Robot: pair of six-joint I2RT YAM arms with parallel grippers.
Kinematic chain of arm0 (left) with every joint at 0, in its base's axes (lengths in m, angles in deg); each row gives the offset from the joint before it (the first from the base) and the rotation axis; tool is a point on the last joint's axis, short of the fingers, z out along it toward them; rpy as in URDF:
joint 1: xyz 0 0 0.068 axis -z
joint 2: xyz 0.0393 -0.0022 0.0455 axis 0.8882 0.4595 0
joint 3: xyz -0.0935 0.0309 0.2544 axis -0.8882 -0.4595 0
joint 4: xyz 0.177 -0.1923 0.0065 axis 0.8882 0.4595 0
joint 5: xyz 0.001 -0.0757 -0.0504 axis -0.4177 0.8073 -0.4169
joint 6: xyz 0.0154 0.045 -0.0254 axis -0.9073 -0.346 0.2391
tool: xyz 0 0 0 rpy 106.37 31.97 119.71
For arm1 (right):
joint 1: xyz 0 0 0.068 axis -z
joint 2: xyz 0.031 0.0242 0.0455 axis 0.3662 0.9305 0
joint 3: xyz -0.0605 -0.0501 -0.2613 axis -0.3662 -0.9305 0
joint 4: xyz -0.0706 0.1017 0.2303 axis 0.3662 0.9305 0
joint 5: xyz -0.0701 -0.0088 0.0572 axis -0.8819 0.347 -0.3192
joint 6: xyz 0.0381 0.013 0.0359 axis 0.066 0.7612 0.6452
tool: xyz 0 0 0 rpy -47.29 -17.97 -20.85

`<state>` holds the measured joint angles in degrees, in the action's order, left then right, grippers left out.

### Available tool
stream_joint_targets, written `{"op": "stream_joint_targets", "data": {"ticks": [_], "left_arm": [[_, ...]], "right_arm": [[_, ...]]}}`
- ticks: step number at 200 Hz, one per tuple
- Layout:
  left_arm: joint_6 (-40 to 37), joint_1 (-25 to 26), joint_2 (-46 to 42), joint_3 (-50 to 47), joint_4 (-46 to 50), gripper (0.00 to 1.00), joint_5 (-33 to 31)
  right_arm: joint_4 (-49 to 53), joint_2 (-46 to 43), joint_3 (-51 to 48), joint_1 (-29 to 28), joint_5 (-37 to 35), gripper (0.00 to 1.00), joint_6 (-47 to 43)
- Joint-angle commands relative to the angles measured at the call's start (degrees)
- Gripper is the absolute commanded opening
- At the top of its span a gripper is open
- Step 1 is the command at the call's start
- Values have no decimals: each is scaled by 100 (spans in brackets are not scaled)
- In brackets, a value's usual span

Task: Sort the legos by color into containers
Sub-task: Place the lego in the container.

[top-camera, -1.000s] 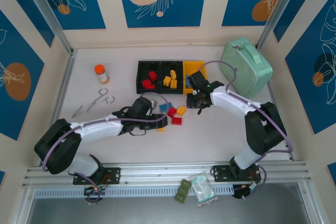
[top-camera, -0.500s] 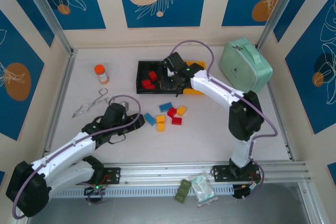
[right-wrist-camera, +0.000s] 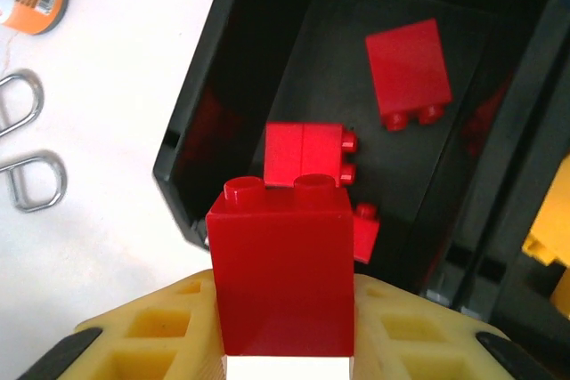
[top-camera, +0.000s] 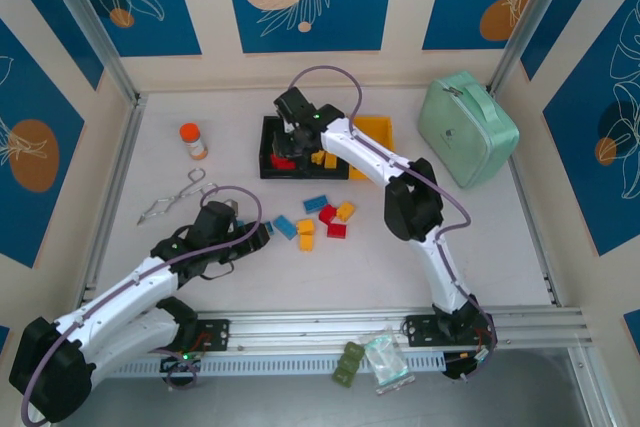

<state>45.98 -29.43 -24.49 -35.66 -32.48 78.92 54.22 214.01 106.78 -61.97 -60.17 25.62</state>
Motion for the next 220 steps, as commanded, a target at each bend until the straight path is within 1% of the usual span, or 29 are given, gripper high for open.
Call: {"op": "stream_joint_targets", "data": {"ticks": [1, 26, 49, 72, 100, 123, 143, 167, 220], "left_arm": [[25, -65, 17, -75, 28, 68, -23], [9, -70, 76, -84, -10, 68, -20], [2, -69, 105, -84, -32, 68, -12], [-22, -78, 169, -58, -43, 68, 5], [-9, -83, 240, -40, -76, 68, 22], [-17, -78, 282, 21, -80, 68, 23], [-49, -78, 355, 137, -26, 68, -3], [-118, -78, 435, 294, 82, 68, -46], [-317, -113, 723, 826, 778, 68, -410]], "right_arm": [[580, 435, 639, 6, -201, 32, -129], [926, 896, 1362, 11, -441, 33, -152], [1078, 1105, 1675, 6, -673, 34, -170], [1110, 1169, 1704, 8, -913, 38, -196], [1161, 1179, 1724, 0, -1005, 47, -216], [1138, 1077, 1728, -45, -1064, 51, -276], [1091, 868, 1630, -82, -1107, 51, -325], [809, 358, 1095, -123, -1051, 51, -297], [-337, -1513, -1297, -161, -584, 51, -133]]}}
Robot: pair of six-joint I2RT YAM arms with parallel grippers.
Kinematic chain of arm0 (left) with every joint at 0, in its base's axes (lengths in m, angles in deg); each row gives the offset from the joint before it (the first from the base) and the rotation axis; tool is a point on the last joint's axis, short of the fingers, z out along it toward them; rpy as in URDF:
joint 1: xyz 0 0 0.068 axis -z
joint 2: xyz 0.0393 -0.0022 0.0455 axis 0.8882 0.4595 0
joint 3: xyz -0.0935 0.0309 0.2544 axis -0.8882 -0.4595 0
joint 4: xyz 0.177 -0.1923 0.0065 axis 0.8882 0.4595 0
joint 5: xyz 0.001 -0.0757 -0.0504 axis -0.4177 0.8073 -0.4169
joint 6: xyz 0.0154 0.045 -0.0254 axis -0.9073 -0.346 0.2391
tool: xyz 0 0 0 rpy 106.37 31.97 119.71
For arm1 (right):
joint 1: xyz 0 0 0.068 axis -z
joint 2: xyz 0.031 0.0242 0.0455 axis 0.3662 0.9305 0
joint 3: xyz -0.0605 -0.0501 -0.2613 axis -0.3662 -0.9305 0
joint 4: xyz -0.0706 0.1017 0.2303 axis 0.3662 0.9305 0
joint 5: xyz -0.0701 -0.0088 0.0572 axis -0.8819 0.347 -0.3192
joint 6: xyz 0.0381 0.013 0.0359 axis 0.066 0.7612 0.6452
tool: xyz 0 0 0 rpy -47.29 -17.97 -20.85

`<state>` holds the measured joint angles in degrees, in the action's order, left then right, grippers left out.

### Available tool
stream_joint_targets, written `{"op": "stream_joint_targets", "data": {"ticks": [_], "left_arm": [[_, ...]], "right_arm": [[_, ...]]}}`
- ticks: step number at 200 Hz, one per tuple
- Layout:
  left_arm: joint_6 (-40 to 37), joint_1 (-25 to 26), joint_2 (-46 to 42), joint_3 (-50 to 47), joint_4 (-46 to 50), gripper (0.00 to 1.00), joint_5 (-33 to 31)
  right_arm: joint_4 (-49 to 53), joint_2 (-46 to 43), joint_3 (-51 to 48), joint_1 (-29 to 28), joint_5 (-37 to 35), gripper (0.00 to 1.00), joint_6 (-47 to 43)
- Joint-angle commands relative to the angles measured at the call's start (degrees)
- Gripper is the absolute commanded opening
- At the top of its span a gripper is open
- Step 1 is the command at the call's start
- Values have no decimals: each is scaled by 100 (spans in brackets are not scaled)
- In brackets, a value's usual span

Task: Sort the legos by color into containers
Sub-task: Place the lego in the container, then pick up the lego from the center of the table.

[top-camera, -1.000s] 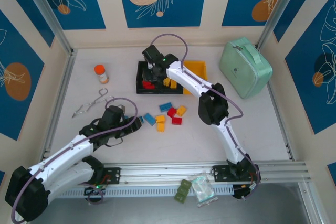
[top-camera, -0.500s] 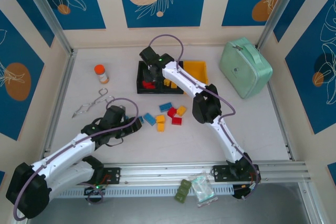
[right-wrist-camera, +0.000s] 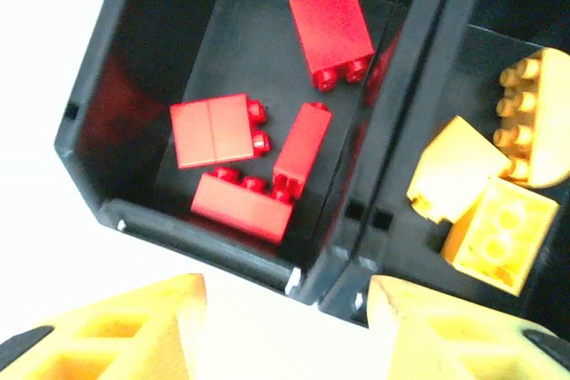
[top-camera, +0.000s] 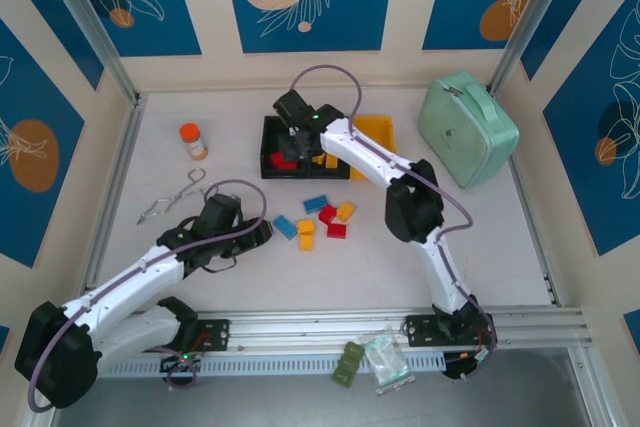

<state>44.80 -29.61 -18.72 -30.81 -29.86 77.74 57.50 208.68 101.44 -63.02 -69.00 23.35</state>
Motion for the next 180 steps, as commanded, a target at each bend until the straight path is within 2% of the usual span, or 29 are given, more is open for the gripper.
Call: {"op": "stream_joint_targets", "data": {"ticks": [1, 66, 84, 108, 118, 180], "left_arm": [[-207, -104, 156, 356, 529, 68, -295], [-640, -331, 965, 1076, 1342, 67, -991], [-825, -385, 1310, 1272, 1464, 67, -1136], [-1015, -425, 1682, 1433, 1473, 67, -1290], [-1064, -439, 1827, 1443, 1410, 67, -1315], [-1372, -485, 2753, 1658, 1112, 64, -1668]], "right_arm": [[-683, -1014, -811, -56, 309, 51, 97], [-1766, -3333, -3895, 38, 1141, 51, 529], [-2144, -4039, -4750, 100, 1562, 52, 605], [-2455, -4893, -5695, 111, 2134, 66, 643], [-2428, -5136, -5969, 146, 2410, 67, 718], [-2698, -6418, -7580, -45, 2563, 67, 1484]]}}
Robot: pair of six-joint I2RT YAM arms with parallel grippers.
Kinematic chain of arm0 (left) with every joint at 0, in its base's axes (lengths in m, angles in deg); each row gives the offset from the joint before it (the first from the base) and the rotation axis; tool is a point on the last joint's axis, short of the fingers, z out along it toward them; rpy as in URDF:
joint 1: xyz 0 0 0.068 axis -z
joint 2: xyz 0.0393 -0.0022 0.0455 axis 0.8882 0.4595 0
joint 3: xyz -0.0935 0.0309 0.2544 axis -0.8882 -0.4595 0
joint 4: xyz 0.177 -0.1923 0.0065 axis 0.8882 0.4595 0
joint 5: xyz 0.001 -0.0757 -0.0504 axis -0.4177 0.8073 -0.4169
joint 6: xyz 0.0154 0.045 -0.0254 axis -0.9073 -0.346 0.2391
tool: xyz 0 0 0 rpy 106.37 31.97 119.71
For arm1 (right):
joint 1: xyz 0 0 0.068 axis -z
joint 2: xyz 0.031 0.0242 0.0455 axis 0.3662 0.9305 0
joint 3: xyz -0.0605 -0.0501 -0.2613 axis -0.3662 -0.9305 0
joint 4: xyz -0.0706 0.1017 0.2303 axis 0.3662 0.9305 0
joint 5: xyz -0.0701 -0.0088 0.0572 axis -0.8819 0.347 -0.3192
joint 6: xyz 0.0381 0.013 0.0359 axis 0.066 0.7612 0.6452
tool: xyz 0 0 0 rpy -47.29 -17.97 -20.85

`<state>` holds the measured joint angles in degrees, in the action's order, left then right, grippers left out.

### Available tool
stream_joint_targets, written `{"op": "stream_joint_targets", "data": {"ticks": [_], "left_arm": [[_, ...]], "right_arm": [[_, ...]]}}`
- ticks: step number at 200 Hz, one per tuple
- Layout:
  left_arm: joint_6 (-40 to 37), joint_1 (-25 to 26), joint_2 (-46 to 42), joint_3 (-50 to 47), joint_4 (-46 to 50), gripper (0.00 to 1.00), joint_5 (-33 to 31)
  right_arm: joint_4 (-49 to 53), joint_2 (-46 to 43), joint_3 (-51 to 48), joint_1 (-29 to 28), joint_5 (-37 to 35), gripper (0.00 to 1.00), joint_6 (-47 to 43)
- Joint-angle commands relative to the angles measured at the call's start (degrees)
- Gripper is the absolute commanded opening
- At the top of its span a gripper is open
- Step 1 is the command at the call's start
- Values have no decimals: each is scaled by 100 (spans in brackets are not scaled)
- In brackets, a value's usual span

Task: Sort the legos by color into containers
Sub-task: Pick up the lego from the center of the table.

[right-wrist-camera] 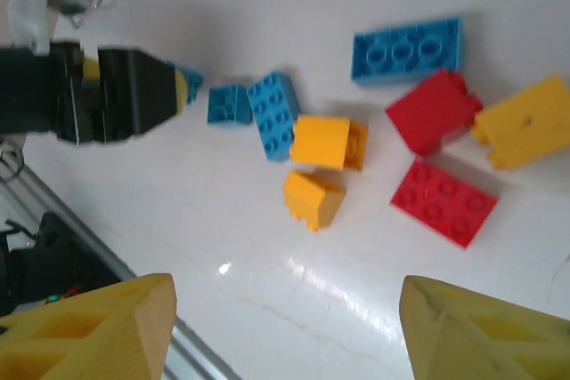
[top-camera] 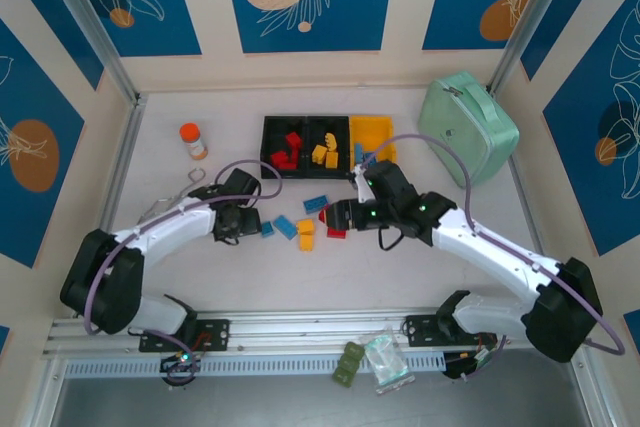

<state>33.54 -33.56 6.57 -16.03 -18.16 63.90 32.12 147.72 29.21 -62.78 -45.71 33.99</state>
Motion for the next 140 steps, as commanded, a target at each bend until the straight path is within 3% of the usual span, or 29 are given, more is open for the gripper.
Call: {"op": "stream_joint_targets", "data": {"ticks": [1, 21, 81, 140], "left_arm": [[-252, -92, 241, 183, -56, 64, -294], [-306, -122, 535, 262, -136, 57, -341], [-411, -122, 582, 309, -153, 16, -227], [-565, -32, 161, 646, -47, 10, 292]], "right_arm": [[-160, -331, -370, -70, 232, 67, 430], [-102, -509, -539, -89, 163, 67, 548], [-40, -521, -506, -89, 102, 67, 513], [32, -510, -446, -39, -116, 67, 542]]}}
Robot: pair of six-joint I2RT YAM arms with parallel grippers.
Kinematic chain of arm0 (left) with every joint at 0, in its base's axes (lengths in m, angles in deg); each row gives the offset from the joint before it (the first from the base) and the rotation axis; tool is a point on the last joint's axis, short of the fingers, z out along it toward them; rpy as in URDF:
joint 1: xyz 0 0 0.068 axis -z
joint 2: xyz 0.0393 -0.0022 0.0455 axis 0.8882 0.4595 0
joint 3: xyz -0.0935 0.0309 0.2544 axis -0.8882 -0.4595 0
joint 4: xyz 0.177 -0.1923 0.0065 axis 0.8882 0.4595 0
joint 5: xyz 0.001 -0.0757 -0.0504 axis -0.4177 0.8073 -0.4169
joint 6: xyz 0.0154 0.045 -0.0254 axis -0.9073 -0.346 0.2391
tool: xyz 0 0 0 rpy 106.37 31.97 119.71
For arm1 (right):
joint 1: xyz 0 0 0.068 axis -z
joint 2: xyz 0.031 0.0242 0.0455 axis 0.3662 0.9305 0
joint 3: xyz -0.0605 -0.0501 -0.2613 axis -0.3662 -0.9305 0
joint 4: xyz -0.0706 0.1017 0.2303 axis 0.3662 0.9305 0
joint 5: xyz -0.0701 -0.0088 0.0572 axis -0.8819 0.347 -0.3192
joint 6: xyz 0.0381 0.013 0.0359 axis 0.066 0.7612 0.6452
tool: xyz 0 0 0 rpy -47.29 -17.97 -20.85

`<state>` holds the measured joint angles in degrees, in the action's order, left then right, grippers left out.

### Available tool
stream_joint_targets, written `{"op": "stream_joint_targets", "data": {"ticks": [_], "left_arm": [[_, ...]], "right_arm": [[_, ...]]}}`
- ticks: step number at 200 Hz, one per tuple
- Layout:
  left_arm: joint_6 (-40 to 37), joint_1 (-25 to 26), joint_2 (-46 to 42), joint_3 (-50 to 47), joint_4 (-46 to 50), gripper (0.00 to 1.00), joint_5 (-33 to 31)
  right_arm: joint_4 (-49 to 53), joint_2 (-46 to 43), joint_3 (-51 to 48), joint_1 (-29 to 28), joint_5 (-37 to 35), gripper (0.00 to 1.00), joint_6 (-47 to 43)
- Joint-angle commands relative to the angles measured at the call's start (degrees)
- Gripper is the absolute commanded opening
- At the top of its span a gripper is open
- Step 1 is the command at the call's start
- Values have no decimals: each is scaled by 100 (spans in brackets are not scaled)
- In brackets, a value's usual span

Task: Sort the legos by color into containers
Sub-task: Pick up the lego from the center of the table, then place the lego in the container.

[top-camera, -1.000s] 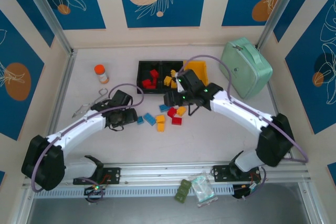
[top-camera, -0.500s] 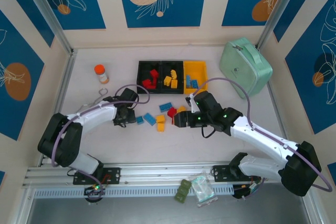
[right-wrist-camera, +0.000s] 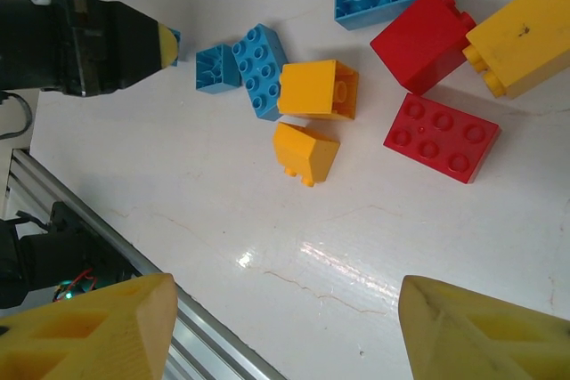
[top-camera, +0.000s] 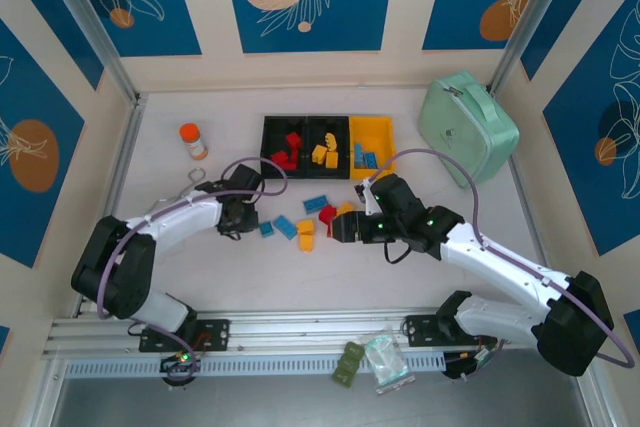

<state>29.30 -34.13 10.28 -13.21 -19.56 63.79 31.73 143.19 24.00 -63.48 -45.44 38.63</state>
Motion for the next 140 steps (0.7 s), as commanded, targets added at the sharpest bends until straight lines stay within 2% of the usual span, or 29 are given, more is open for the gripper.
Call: {"op": "stream_joint_targets", "data": {"ticks": [1, 49, 88, 140], "left_arm": [[-146, 28, -211, 380, 98, 10, 313], [-177, 513, 317, 1527, 163, 10, 567], [-266, 1013, 1263, 2843, 297, 9, 644], [-454, 1489, 2656, 4797, 627, 9, 792]], "right_arm": [[81, -60, 79, 37, -154, 67, 81], [737, -383, 84, 529, -618, 67, 236], [1288, -1012, -31, 1122, -1020, 67, 461], [1768, -1757, -218, 1887, -988, 67, 479]]}}
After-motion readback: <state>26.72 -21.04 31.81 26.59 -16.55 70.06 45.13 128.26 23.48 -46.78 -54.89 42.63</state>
